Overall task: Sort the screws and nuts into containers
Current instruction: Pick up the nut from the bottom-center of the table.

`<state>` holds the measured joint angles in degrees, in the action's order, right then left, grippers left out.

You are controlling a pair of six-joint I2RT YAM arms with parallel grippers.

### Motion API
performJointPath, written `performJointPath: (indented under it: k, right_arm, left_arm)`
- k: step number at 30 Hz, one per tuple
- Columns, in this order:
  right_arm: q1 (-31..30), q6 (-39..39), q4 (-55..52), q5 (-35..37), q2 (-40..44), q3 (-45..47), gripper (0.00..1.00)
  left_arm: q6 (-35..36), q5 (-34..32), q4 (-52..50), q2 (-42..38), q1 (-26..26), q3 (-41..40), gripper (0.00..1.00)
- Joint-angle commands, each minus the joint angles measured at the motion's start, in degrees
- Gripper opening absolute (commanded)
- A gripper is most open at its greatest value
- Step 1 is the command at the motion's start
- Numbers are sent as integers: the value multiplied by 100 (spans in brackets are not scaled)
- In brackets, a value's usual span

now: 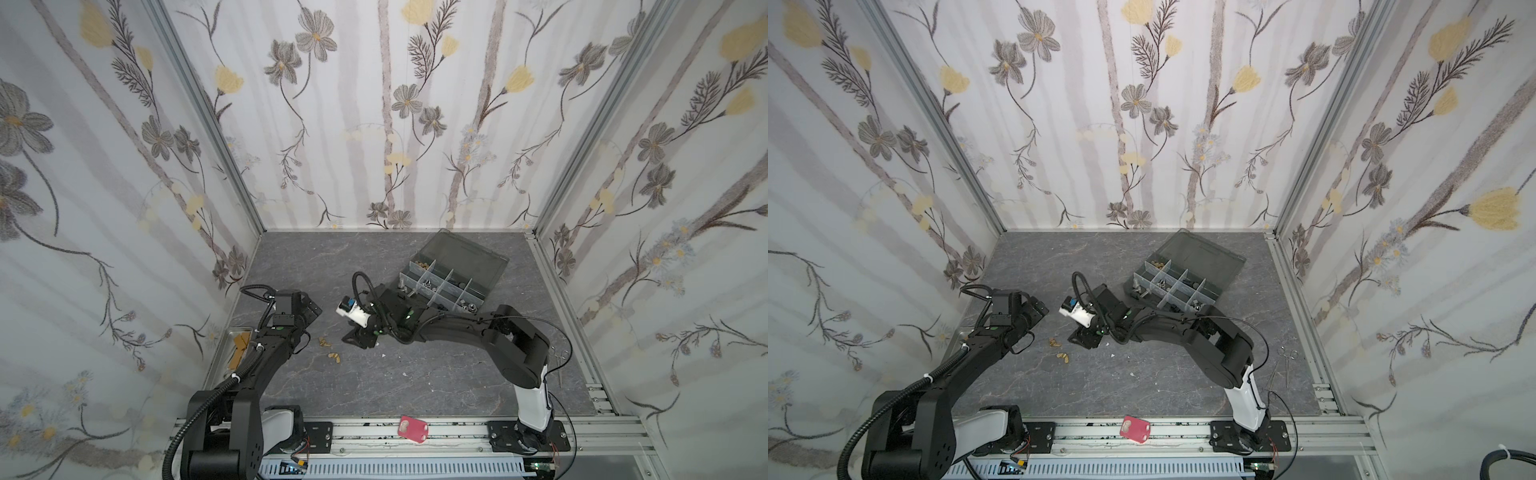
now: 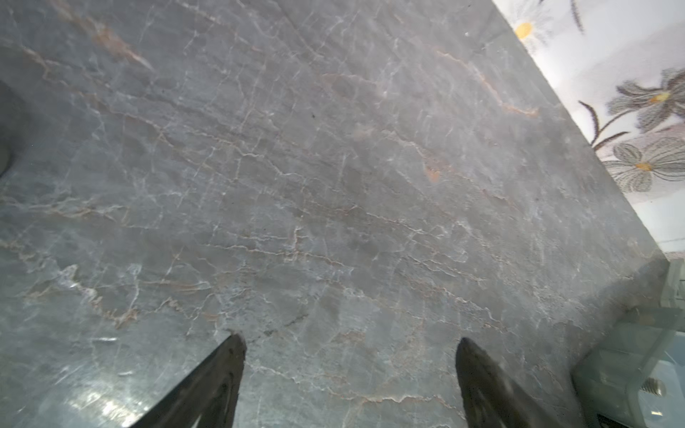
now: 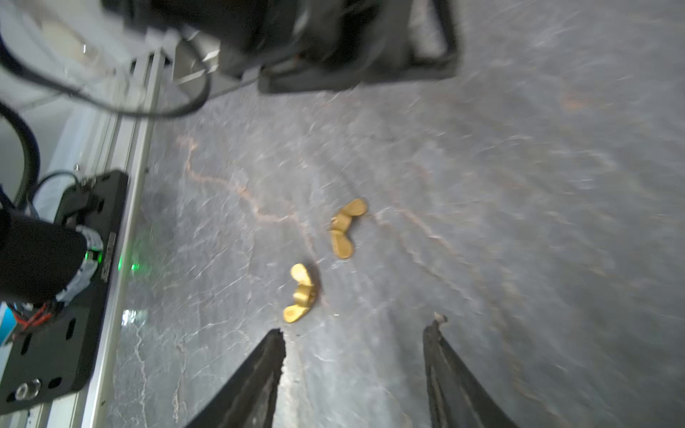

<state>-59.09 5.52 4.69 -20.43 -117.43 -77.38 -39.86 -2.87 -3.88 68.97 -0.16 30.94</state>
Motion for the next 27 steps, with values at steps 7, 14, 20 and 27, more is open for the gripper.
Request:
performJointPath:
  k: [7, 14, 20, 27]
  right_arm:
    - [-446, 685, -265, 514, -788, -552, 66]
    - [-479, 745, -514, 644, -1196, -862, 60]
    - [-524, 789, -757, 618, -1418, -1134, 36]
    - [-475, 776, -765, 566, -1257, -1088, 14]
  left_arm:
    - [-14, 270, 347, 65, 69, -180, 89]
    - [72, 373, 519, 12, 60, -324, 90]
    - [145, 419, 537, -2, 60, -305, 91]
    - [179, 404, 545, -150, 60, -394, 93]
